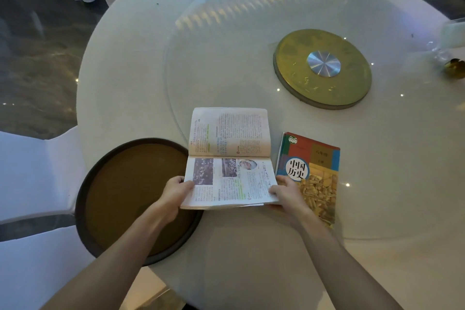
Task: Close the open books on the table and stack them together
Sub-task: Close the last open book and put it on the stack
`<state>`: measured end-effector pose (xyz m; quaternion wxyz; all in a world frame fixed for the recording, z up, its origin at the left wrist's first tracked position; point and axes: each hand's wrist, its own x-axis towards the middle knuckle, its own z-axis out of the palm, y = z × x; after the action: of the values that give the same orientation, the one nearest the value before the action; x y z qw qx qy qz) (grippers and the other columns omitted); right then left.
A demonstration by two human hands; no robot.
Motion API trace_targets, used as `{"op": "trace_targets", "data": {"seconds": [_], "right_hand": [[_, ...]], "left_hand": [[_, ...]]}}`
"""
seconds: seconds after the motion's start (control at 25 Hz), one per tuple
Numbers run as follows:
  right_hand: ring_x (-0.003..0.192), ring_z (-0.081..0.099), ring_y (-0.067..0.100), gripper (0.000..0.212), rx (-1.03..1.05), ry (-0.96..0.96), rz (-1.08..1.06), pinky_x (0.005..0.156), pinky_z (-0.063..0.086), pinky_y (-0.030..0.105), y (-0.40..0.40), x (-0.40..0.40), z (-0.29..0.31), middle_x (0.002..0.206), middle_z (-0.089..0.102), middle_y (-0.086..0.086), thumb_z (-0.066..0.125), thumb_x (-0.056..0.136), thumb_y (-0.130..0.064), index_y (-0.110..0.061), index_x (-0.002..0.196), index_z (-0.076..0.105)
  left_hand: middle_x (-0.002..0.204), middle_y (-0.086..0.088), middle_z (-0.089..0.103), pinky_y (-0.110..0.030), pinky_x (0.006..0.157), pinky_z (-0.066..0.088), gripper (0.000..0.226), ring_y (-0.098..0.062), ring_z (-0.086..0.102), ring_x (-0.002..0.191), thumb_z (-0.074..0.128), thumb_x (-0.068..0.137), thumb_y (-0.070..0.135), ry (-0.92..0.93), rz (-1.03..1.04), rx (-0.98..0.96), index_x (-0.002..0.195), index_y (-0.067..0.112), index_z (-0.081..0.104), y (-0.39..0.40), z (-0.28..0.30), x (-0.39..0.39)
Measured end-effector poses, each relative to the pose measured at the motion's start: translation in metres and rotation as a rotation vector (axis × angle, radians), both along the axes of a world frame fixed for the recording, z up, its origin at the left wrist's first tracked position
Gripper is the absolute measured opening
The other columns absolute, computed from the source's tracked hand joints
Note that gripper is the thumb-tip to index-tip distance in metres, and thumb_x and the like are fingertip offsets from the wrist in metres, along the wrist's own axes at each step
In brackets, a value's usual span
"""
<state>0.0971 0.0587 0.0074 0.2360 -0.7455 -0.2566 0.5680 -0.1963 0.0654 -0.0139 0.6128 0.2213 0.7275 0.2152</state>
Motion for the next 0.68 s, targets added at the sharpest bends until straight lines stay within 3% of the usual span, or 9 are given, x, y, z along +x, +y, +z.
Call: {"op": "trace_targets", "data": {"seconds": [0.12,0.2,0.28,0.44,0.56,0.68], "right_hand": [[0.083,0.077,0.027,0.032,0.085,0.111,-0.088,0.057,0.064,0.042,-0.002,0.014,0.015,0.115,0.072,0.013,0.064,0.091,0.001,-0.014,0.12,0.066],[0.069,0.075,0.023,0.02,0.128,0.197,-0.12,0.05,0.061,0.035,0.002,0.019,0.026,0.11,0.073,0.021,0.066,0.093,-0.005,-0.009,0.113,0.071],[0.071,0.076,0.028,0.02,0.163,0.265,-0.124,0.058,0.063,0.035,0.013,0.021,0.035,0.107,0.074,0.03,0.062,0.097,-0.015,-0.001,0.105,0.073],[0.096,0.075,0.035,0.054,0.178,0.35,-0.124,0.088,0.061,0.048,0.045,0.016,0.044,0.108,0.077,0.025,0.045,0.105,-0.05,-0.004,0.119,0.07],[0.095,0.072,0.034,0.059,0.172,0.373,-0.09,0.091,0.056,0.049,0.074,0.013,0.038,0.11,0.074,0.024,0.043,0.103,-0.058,-0.008,0.125,0.065],[0.095,0.07,0.032,0.053,0.156,0.342,-0.034,0.088,0.056,0.048,0.102,0.006,0.027,0.112,0.071,0.024,0.047,0.101,-0.056,-0.013,0.126,0.064]], "left_hand": [[0.087,-0.011,0.081,-0.024,0.047,0.054,0.026,-0.014,0.076,0.064,0.069,0.09,0.012,-0.105,-0.053,0.008,0.11,-0.003,0.064,0.004,0.014,-0.021],[0.091,-0.014,0.08,-0.025,0.049,0.056,0.037,-0.015,0.074,0.065,0.073,0.087,0.013,-0.267,0.014,0.047,0.115,-0.006,0.055,0.012,0.023,-0.029],[0.095,-0.016,0.079,-0.024,0.051,0.056,0.039,-0.014,0.072,0.065,0.071,0.089,0.017,-0.333,0.05,0.073,0.121,-0.004,0.061,0.024,0.028,-0.029],[0.089,-0.016,0.079,-0.03,0.066,0.059,0.04,-0.02,0.072,0.072,0.059,0.095,0.039,-0.383,0.222,0.076,0.111,0.004,0.069,0.052,0.029,-0.015],[0.101,-0.018,0.074,-0.04,0.088,0.057,0.053,-0.025,0.07,0.086,0.047,0.099,0.054,-0.416,0.285,0.049,0.112,0.005,0.061,0.074,0.024,-0.01],[0.107,-0.018,0.067,-0.04,0.091,0.055,0.047,-0.025,0.066,0.089,0.051,0.099,0.047,-0.376,0.242,0.044,0.118,0.005,0.06,0.093,0.02,-0.004]]}}
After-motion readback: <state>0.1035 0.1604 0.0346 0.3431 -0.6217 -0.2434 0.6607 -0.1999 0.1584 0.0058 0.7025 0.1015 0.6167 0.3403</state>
